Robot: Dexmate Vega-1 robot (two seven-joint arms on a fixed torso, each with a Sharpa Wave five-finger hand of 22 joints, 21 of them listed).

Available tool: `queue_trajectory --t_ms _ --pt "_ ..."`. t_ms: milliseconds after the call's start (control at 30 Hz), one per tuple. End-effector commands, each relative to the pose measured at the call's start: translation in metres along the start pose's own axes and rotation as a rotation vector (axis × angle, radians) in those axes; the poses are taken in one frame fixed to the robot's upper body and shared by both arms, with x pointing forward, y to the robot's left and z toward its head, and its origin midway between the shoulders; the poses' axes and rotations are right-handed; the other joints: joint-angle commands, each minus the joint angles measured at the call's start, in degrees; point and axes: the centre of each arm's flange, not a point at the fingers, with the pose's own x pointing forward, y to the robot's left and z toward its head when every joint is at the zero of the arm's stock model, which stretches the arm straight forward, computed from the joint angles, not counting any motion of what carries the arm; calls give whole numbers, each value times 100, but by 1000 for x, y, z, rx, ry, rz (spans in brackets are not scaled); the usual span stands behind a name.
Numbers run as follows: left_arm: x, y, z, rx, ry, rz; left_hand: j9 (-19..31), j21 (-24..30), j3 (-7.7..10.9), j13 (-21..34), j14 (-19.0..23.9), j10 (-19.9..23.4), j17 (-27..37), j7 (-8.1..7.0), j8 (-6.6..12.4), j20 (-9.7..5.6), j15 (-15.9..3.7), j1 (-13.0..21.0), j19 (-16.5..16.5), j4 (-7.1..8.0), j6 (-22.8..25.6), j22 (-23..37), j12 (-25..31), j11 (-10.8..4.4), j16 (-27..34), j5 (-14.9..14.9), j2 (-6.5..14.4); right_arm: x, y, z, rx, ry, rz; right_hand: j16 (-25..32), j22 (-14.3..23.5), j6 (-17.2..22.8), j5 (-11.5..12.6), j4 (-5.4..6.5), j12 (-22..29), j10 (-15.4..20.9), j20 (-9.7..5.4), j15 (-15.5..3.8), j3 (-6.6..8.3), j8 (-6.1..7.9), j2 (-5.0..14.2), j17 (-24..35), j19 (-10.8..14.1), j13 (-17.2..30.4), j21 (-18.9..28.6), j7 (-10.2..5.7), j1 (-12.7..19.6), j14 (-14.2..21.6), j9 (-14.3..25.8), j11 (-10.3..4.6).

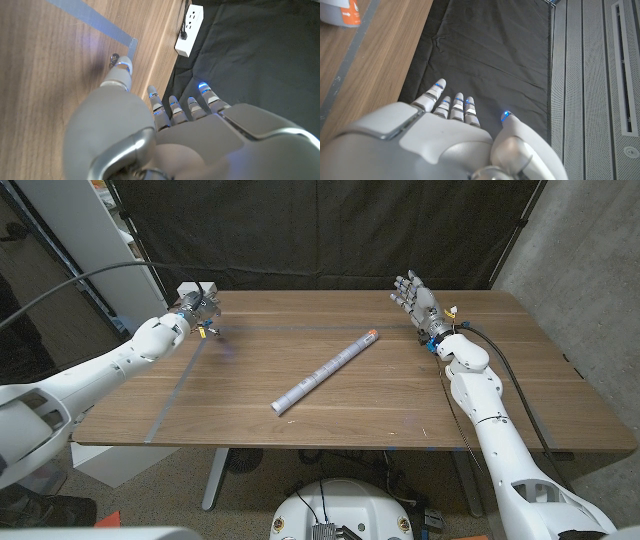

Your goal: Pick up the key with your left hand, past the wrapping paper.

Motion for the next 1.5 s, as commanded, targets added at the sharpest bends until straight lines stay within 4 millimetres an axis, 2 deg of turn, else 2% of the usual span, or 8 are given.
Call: queue_trajectory --t_ms 33,567,700,1500 --pt "3 -10 4 21 7 11 26 -15 -47 18 -8 1 14 13 22 9 -206 88 44 4 106 15 19 -23 -6 23 9 0 1 -5 -2 14 -6 0 28 40 -9 -8 -16 45 1 13 33 5 63 20 36 14 -8 -4 -28 25 12 -1" --pt "9 -15 16 15 1 55 30 0 -91 20 77 105 13 14 46 10 -248 139 102 16 282 17 66 -48 16 27 53 2 -1 -10 -1 26 -7 -3 28 38 -14 -10 -19 43 -7 14 40 2 63 20 28 14 -12 -6 -34 22 12 -2" --pt "9 -16 21 7 1 74 31 16 -117 22 128 184 13 14 64 -29 -276 150 149 26 382 19 102 -58 26 26 73 4 -1 -11 1 27 -6 -3 28 40 -15 -11 -19 46 -6 13 42 2 63 19 28 14 -12 -2 -36 23 12 -2" --pt "15 -21 36 -7 -37 43 38 11 -202 30 134 175 14 10 78 -37 -275 206 154 25 584 24 111 -58 2 28 87 6 -7 -17 4 39 -10 -3 28 37 -20 -14 -22 47 -10 11 54 -2 62 19 11 14 -19 -3 -43 29 12 0"
